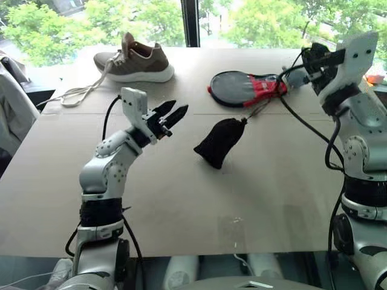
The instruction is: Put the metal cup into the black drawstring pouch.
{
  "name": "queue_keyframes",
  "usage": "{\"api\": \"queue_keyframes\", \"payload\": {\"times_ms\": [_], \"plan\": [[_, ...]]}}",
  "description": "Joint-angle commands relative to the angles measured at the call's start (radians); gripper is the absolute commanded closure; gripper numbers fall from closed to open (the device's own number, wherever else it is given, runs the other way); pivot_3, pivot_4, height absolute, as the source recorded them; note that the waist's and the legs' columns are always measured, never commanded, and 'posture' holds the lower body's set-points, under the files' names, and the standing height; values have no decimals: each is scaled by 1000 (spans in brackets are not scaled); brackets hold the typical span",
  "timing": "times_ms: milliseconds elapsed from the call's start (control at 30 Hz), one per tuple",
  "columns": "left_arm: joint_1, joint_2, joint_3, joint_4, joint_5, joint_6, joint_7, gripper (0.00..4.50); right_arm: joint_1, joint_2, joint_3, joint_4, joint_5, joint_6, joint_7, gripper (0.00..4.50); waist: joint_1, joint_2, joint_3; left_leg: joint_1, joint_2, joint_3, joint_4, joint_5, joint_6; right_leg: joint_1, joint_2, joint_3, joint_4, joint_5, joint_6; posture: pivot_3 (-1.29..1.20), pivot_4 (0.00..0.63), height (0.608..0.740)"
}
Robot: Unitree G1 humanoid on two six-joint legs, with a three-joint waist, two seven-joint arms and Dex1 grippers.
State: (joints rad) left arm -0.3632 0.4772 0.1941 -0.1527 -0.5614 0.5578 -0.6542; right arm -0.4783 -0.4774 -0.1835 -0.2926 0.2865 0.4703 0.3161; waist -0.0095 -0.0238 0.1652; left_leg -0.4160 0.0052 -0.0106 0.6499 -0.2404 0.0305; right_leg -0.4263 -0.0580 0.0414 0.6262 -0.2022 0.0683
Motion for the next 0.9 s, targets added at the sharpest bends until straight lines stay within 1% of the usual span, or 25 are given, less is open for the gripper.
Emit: {"api": "queue_keyframes", "payload": {"times_ms": [33, 67, 100, 200, 233, 267, 300, 367, 467, 500, 567, 600, 667, 800, 900], "plan": [[134, 84, 60, -93, -18, 37, -32, 1982, 275, -61, -78, -50, 33, 11, 111, 2120, 1, 2, 1, 0, 0, 0, 0, 0, 0, 0, 0, 0, 0, 0, 0, 0, 150, 740], [191, 104, 68, -114, -20, 29, -54, 1982, 364, -74, -94, -53, 49, -2, 153, 1723, -1, 2, 1, -1, 0, 1, 0, 0, 0, -1, -1, 1, -1, 0, 0, 0, 150, 740], [228, 117, 73, -129, -23, 23, -68, 1982, 420, -83, -106, -54, 60, -14, 180, 1723, -2, 2, 2, -1, 0, 2, 1, 0, 0, -1, -1, 2, -1, 0, 0, 0, 150, 740], [364, 158, 69, -154, 15, -31, -125, 1982, 592, -85, -129, -96, 163, -81, 353, 1723, -9, 3, 2, 3, 0, 5, 3, 0, 1, 0, -1, 4, -1, 0, 0, 0, 150, 740], [405, 162, 66, -160, 32, -61, -138, 1982, 637, -79, -132, -102, 181, -105, 389, 1723, -11, 2, 2, 6, 2, 6, 3, 0, 1, 2, 1, 5, -1, -2, -3, 0, 150, 740], [444, 161, 63, -168, 47, -84, -140, 1982, 683, -71, -135, -98, 196, -138, 430, 1723, -12, 3, 2, 14, 3, 7, 3, 0, 1, 10, 3, 5, -2, -3, -3, 0, 150, 740], [472, 158, 59, -177, 64, -105, -133, 1982, 722, -71, -133, -90, 194, -174, 463, 1723, -12, 2, 2, 22, 6, 7, 3, -1, 1, 16, 4, 5, -2, -6, 0, 0, 150, 740], [512, 142, 52, -195, 92, -149, -115, 1982, 777, -74, -140, -60, 189, -264, 532, 1723, -9, 1, 1, 24, 9, 5, 3, -1, -1, 17, 3, 5, -2, -6, 0, 0, 150, 740], [545, 94, 59, -206, 152, -266, -65, 1982, 820, -88, -187, 12, 186, -376, 603, 1723, -4, 1, 1, 24, 11, 7, 4, -2, -2, 17, 2, 5, -2, -6, 0, 0, 150, 740], [553, 85, 66, -212, 156, -277, -54, 1982, 834, -100, -204, 36, 191, -400, 630, 1723, -3, 0, 1, 24, 11, 8, 4, -2, -2, 17, 1, 5, -2, -6, 0, 0, 150, 740], [600, 65, 94, -261, 116, -250, -40, 1982, 857, -132, -246, 82, 216, -421, 695, 1723, -2, 0, 0, 23, 10, 8, 4, -1, 0, 17, 1, 5, -2, -6, 0, 0, 150, 740], [620, 59, 100, -282, 101, -240, -37, 1982, 860, -145, -257, 100, 224, -425, 714, 1723, -1, 0, 0, 21, 10, 9, 4, -1, 0, 15, 0, 6, -2, -4, -3, 0, 150, 740], [665, 48, 106, -328, 79, -232, -35, 1982, 842, -161, -263, 142, 231, -432, 730, 1723, -3, 0, 0, 19, 10, 10, 3, -2, 1, 13, 0, 6, -4, -3, -4, 0, 150, 740], [730, 37, 112, -387, 65, -233, -22, 1982, 780, -168, -249, 205, 232, -449, 757, 1723, -3, 0, 0, 19, 10, 10, 3, -3, 1, 13, 1, 6, -4, -4, -5, 0, 150, 740], [757, 34, 114, -410, 58, -231, -12, 1982, 753, -169, -237, 231, 235, -445, 776, 1723, -1, 0, -1, 20, 10, 10, 4, -3, 1, 13, 2, 5, -3, -6, -2, 0, 150, 740]]}}
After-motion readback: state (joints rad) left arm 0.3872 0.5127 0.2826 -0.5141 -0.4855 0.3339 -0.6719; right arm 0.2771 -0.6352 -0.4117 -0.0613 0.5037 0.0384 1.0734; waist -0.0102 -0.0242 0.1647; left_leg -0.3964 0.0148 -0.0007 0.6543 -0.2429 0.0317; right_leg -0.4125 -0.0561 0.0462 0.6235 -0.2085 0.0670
